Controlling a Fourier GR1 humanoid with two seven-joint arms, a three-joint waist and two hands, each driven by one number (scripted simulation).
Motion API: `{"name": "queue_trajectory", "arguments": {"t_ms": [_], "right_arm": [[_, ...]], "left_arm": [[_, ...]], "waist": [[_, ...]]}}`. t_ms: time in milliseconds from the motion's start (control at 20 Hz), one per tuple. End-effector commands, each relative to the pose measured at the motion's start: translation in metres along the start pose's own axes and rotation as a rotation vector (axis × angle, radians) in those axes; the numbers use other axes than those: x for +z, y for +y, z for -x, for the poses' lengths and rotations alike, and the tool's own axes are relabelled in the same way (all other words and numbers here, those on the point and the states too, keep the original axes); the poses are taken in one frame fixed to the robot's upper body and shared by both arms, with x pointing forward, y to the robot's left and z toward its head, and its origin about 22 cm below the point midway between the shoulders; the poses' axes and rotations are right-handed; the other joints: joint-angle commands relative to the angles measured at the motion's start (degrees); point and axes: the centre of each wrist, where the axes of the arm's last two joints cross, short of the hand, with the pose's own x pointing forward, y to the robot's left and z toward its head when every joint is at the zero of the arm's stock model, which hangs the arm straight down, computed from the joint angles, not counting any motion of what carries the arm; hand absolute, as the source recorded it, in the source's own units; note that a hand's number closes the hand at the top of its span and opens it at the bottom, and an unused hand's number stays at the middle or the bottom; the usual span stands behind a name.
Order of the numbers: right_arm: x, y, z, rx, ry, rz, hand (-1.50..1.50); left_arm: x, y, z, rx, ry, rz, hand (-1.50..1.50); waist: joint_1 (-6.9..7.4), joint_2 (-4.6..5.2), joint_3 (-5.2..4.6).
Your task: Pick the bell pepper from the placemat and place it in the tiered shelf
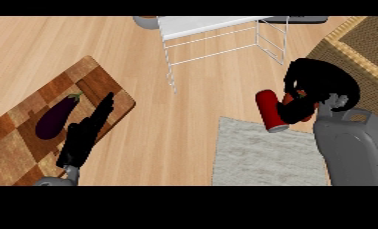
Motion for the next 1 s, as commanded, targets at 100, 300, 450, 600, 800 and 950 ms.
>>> {"name": "queue_trajectory", "arguments": {"t_ms": [100, 300, 450, 600, 800, 950], "right_arm": [[0.032, -0.13, -0.001, 0.018, 0.002, 0.12, 1.5], [0.036, -0.182, -0.011, -0.201, -0.043, 0.246, 1.5], [0.03, -0.203, -0.017, -0.259, -0.027, 0.297, 1.5], [0.032, -0.23, -0.034, -0.273, -0.016, 0.308, 1.5], [0.016, -0.245, -0.029, -0.28, 0.022, 0.348, 1.5], [-0.003, -0.233, -0.061, -0.249, 0.036, 0.363, 1.5]], "left_arm": [[0.0, 0.001, 0.004, 0.007, 0.008, 0.008, 0.0], [-0.014, -0.011, -0.008, 0.007, -0.002, 0.022, 0.0], [-0.008, -0.036, -0.001, 0.002, -0.003, 0.009, 0.0], [-0.003, 0.007, -0.006, 0.004, -0.006, 0.014, 0.0], [-0.011, -0.008, -0.004, -0.015, -0.027, 0.031, 0.0], [-0.016, -0.017, -0.013, -0.003, -0.041, 0.065, 0.0]], "waist": [[0.49, 0.06, 0.03], [1.04, 0.52, 0.09], [1.43, 0.73, 0.13], [2.41, 0.88, 0.1], [3.06, 1.61, 0.07], [3.63, 1.72, 0.06]]}}
